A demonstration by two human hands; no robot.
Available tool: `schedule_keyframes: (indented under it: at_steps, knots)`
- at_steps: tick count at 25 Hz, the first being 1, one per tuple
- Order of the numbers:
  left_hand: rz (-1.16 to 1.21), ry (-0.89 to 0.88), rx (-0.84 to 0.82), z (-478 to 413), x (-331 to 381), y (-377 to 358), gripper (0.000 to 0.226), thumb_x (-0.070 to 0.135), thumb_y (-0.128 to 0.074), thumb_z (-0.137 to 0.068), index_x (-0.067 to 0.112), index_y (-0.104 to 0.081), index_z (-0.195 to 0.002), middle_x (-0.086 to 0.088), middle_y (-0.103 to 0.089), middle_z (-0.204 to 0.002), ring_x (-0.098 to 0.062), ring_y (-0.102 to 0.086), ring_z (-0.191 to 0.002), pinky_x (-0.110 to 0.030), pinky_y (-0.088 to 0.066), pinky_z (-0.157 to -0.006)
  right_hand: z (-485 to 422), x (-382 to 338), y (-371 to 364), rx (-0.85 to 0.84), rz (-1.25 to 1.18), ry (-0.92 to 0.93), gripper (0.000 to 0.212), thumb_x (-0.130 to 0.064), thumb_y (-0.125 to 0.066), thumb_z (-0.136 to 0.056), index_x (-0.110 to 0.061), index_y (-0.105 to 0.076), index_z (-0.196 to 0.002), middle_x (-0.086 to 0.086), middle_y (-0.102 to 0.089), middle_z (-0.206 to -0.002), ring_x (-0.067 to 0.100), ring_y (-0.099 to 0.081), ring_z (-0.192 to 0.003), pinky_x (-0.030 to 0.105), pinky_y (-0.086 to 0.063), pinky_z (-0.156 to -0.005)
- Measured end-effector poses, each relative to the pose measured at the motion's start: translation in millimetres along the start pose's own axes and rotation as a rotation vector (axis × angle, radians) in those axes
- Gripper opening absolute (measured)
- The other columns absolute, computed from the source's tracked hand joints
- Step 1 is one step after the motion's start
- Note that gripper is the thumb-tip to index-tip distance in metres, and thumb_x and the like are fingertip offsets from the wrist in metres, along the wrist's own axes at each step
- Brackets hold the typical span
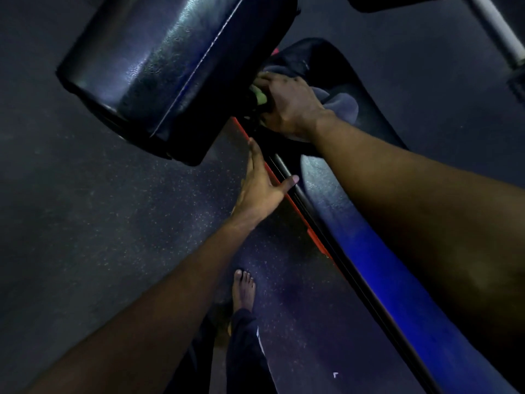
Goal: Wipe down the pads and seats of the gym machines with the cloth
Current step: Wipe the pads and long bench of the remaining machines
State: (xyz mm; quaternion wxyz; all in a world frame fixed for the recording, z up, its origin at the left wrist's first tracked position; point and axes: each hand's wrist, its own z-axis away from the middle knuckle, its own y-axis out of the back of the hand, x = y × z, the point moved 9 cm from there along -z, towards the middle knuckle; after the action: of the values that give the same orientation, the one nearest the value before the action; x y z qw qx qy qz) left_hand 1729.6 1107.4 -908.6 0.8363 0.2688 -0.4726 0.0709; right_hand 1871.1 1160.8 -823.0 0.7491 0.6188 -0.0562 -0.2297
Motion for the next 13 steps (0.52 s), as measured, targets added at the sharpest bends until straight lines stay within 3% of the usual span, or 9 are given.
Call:
schedule_keyframes:
  at_steps: [2, 6, 13]
  knots:
    - [-0.081, -0.052, 0.018, -3.7, 5.2, 9.8, 0.123, 0.055, -0.076, -0.08, 0.026, 0.014, -0.158, 0.002, 0.005, -0.168, -0.023, -0.013, -0.153, -0.05, -0.015, -0.124, 11.2, 15.3, 1.8, 0.078, -0.083, -0.116, 0.066, -0.047, -0.057, -0.083, -0.03, -0.049, -0.146, -0.002, -0.049, -0.153, 0.022, -0.045, -0.141, 0.042, -0.041, -0.109]
    - [-0.235, -0.116, 0.107, -13.5, 21.3, 29.9, 0.094, 0.051, -0.057, -0.096, 0.018, 0.003, -0.16, 0.0, 0.011, -0.168, -0.02, -0.007, -0.154, -0.043, -0.001, -0.124, 43.9, 61.1, 1.1, 0.181, -0.152, -0.397, 0.072, -0.035, -0.063, -0.086, -0.023, -0.041, -0.153, 0.001, -0.042, -0.158, 0.024, -0.038, -0.146, 0.042, -0.032, -0.114]
    - [-0.251, -0.15, 0.218, -22.4, 35.3, 35.4, 0.087, 0.047, -0.053, -0.1, 0.007, -0.005, -0.159, -0.012, 0.001, -0.168, -0.026, -0.007, -0.154, -0.047, -0.01, -0.122, 37.7, 61.9, -0.2, 0.158, -0.096, -0.377, 0.075, -0.037, -0.061, -0.088, -0.02, -0.034, -0.157, 0.001, -0.037, -0.161, 0.022, -0.031, -0.149, 0.043, -0.029, -0.115]
